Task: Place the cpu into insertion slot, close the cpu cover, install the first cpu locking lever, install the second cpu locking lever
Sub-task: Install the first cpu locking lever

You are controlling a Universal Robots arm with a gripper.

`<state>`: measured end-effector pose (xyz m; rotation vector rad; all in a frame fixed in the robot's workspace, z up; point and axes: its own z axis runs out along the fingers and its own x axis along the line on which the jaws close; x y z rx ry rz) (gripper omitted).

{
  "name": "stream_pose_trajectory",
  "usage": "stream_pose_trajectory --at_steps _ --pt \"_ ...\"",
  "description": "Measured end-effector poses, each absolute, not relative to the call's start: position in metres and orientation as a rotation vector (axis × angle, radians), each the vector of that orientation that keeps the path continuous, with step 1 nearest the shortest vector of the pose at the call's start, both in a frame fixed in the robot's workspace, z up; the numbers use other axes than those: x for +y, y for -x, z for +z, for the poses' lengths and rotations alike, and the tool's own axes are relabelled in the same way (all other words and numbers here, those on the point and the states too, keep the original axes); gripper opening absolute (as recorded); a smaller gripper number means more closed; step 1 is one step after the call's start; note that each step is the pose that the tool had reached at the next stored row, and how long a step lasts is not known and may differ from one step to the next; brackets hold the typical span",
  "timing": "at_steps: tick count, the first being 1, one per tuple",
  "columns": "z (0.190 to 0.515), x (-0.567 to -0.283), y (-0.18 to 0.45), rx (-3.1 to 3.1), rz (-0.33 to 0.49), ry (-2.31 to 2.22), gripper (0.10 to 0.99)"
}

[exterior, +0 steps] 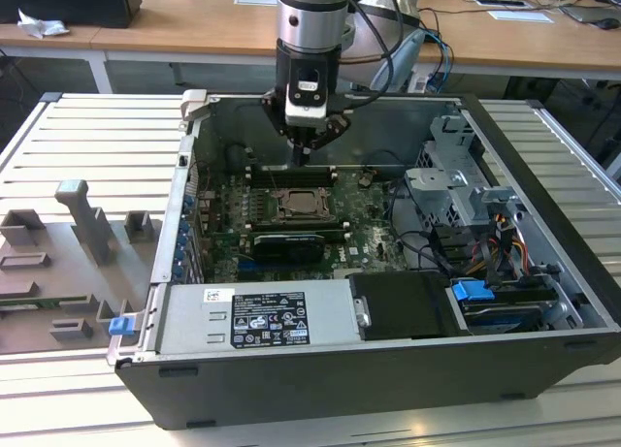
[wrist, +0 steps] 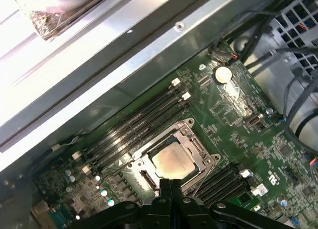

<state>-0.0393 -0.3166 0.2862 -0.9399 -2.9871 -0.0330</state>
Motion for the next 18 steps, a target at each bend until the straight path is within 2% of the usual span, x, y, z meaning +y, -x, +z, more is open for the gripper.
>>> stream_pose_trajectory --at_steps 18 --pt "0.2862 -0.3166 0.0393 -3.078 -0.031 0.564 0.106"
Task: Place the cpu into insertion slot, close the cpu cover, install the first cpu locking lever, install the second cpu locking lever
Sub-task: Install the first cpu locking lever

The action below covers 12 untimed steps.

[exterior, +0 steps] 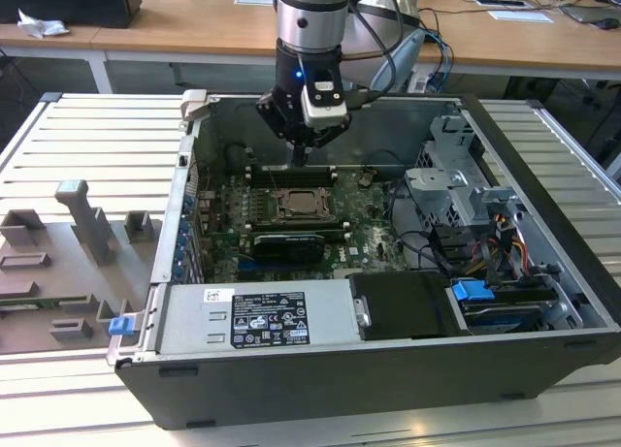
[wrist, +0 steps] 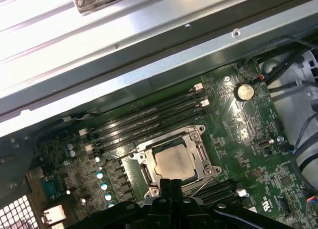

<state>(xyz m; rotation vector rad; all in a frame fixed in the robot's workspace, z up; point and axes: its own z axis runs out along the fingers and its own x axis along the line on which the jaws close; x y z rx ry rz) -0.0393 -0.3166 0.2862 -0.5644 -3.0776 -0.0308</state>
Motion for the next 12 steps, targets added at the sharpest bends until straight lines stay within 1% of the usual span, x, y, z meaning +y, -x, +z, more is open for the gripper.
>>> stream_pose_trajectory --at_steps 12 --pt "0.2861 -0.3166 0.0393 -3.114 -0.029 0.304 0.106"
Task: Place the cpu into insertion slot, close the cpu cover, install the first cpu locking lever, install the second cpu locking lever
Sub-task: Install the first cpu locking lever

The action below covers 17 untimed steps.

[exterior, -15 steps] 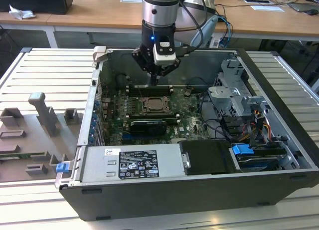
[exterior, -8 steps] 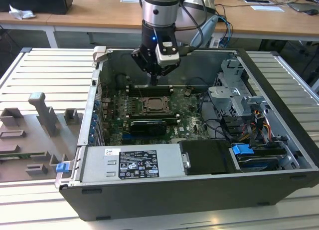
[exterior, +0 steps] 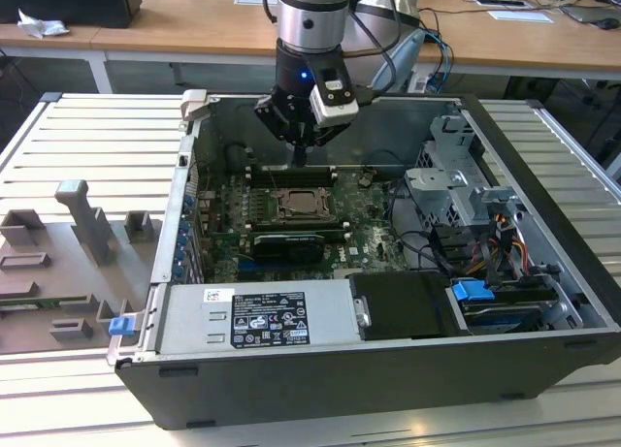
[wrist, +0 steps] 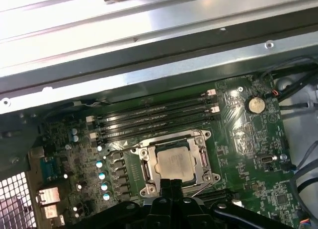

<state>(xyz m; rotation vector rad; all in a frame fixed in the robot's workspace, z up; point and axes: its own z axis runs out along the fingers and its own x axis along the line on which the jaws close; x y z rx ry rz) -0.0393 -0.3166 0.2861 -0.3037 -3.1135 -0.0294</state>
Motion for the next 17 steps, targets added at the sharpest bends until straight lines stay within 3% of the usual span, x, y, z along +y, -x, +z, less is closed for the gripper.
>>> stream_pose_trajectory --at_steps 17 --pt "0.2855 -0.3166 0.0398 -3.136 -0.026 -0.143 0.106"
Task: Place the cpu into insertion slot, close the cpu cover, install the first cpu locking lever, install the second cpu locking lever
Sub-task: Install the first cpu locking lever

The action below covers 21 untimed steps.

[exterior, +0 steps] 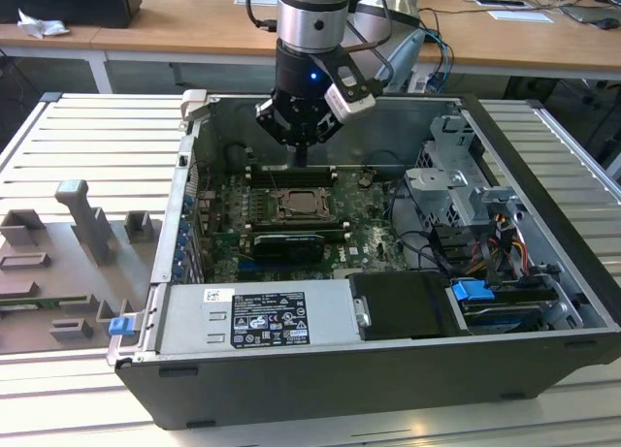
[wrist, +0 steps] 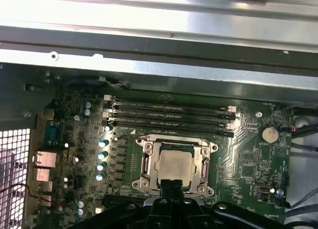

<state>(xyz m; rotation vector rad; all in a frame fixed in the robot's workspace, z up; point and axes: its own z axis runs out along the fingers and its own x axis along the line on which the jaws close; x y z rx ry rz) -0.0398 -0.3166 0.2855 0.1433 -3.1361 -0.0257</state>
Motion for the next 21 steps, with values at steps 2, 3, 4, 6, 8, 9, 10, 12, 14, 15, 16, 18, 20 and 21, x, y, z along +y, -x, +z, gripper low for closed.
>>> stream_pose_trajectory --at_steps 2,3,4,6,8,9,10,12,14,15,16,18,20,21 --pt "0.285 -0.317 0.043 -3.155 -0.026 -0.144 0.106" --pt "0.285 -0.317 0.046 -3.162 -0.026 -0.145 0.106" --pt "0.284 -0.317 0.048 -3.166 -0.027 -0.145 0.106" --pt "0.284 -0.317 0.055 -3.170 -0.028 -0.145 0.106" --pt "0.283 -0.316 0.060 -3.172 -0.028 -0.142 0.106" --pt "0.283 -0.316 0.061 -3.172 -0.028 -0.135 0.106" --pt "0.283 -0.316 0.063 -3.173 -0.028 -0.128 0.106" --pt "0.281 -0.316 0.073 -3.173 -0.028 -0.124 0.106" --pt "0.277 -0.316 0.089 -3.173 -0.028 -0.124 0.106" --pt "0.275 -0.315 0.093 -3.173 -0.028 -0.124 0.106" --pt "0.274 -0.315 0.095 -3.173 -0.028 -0.124 0.106" --pt "0.272 -0.313 0.096 -3.172 -0.027 -0.123 0.106" --pt "0.269 -0.311 0.099 -3.173 -0.028 -0.121 0.106" --pt "0.268 -0.310 0.100 -3.172 -0.028 -0.121 0.106"
